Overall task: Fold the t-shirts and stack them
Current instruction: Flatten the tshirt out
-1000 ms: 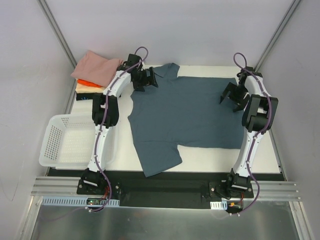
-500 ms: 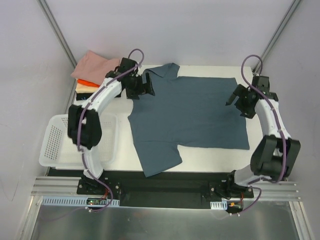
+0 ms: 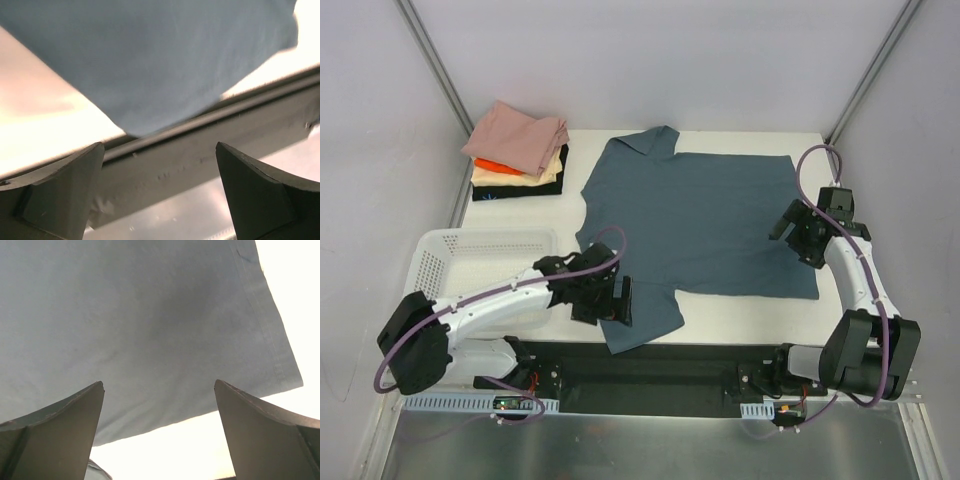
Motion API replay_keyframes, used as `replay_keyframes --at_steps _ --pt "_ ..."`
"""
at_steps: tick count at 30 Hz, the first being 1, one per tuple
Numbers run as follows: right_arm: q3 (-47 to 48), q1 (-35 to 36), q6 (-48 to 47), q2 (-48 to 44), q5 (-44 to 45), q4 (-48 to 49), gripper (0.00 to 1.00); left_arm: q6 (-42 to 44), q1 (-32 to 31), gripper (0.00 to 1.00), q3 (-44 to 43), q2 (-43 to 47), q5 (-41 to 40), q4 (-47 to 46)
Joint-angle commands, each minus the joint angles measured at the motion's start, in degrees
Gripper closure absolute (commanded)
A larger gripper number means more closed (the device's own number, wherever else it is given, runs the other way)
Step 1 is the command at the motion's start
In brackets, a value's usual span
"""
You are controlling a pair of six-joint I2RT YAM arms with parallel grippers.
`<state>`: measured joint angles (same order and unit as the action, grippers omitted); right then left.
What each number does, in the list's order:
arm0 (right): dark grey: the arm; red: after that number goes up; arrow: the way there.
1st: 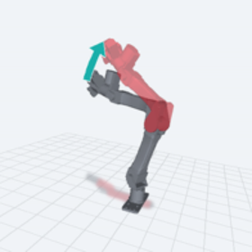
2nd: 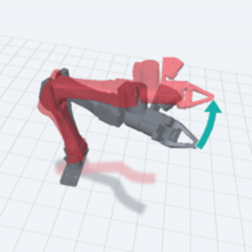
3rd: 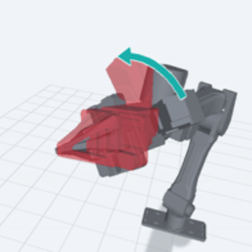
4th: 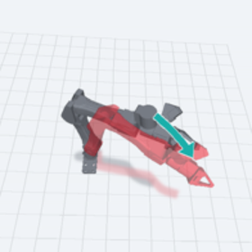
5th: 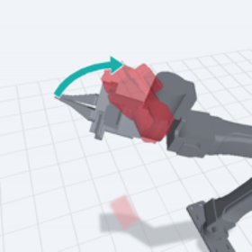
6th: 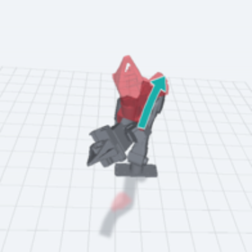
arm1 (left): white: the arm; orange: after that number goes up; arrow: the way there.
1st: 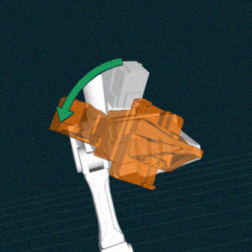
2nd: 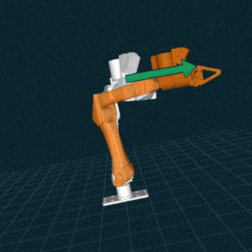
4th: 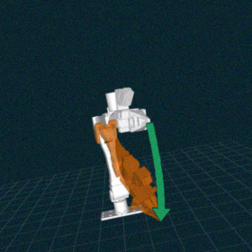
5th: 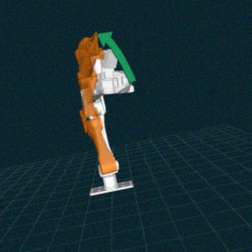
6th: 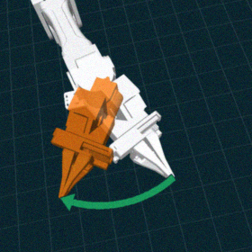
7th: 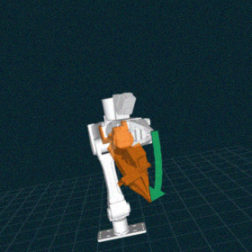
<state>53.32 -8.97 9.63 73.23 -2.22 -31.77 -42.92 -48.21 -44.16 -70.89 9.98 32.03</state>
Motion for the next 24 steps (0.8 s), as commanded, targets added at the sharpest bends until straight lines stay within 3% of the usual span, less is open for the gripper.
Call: replay_keyframes --at_steps 1,6,16,24 --pt "-0.3 0.2 0.6 -1.6 -1.3 3.0 0.04 -11.0 -6.0 0.1 4.7 4.5 -1.1 -0.8" --pt "-0.1 0.2 0.5 0.8 -4.5 3.5 0.04 -12.7 -8.2 0.29 5.9 3.0 -0.5 -2.2" --pt "-0.1 0.2 0.5 0.8 -2.8 2.6 0.04 -11.3 -8.7 0.32 8.2 -2.4 0.6 -3.9" --pt "0.1 0.2 0.5 2.7 -5.2 3.2 0.04 -10.7 -9.7 0.41 6.2 -9.9 1.7 -8.6"
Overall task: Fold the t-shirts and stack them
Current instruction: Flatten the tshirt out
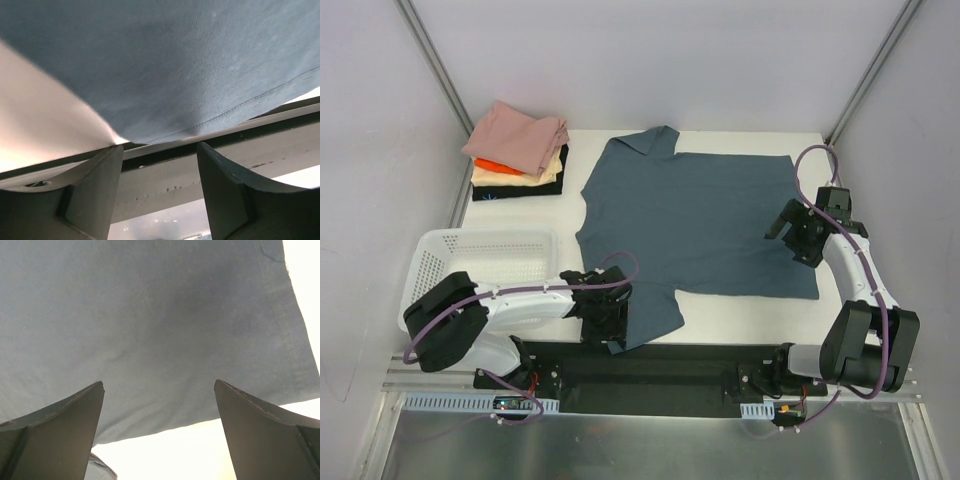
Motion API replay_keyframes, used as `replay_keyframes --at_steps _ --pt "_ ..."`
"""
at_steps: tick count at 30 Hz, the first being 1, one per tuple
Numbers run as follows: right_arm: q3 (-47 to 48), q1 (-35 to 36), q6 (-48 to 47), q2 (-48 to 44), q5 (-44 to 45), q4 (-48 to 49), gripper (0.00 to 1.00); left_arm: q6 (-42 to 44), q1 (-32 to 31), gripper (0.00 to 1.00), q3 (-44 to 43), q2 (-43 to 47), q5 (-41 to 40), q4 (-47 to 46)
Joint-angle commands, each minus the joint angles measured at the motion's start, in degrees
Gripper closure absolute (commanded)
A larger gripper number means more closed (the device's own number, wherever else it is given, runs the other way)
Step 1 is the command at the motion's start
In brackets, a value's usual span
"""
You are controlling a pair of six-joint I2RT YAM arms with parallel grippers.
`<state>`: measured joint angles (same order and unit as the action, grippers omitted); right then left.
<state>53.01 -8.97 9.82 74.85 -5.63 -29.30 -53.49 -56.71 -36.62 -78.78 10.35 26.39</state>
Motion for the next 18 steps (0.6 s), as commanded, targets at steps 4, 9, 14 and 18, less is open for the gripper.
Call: replay_keyframes --at_steps 4,9,14,18 --pt "0.3 0.2 0.4 1.3 -3.6 1.2 0.04 -0.2 -1.4 0.44 -1.2 -3.8 0.4 -3.8" --pt "0.1 0.2 0.3 0.5 -4.0 1.4 0.04 0.1 -1.3 0.51 -2.4 -4.9 -2.1 -3.9" --pt "-0.1 0.2 0.2 0.1 -4.8 1.8 0.04 0.6 -1.3 0.58 -3.8 -5.6 -5.0 -3.9" --pt "-0.3 0.2 0.2 -0.4 -4.7 1.8 0.04 1.1 -1.4 0.62 -5.5 -5.9 -7.4 -3.9"
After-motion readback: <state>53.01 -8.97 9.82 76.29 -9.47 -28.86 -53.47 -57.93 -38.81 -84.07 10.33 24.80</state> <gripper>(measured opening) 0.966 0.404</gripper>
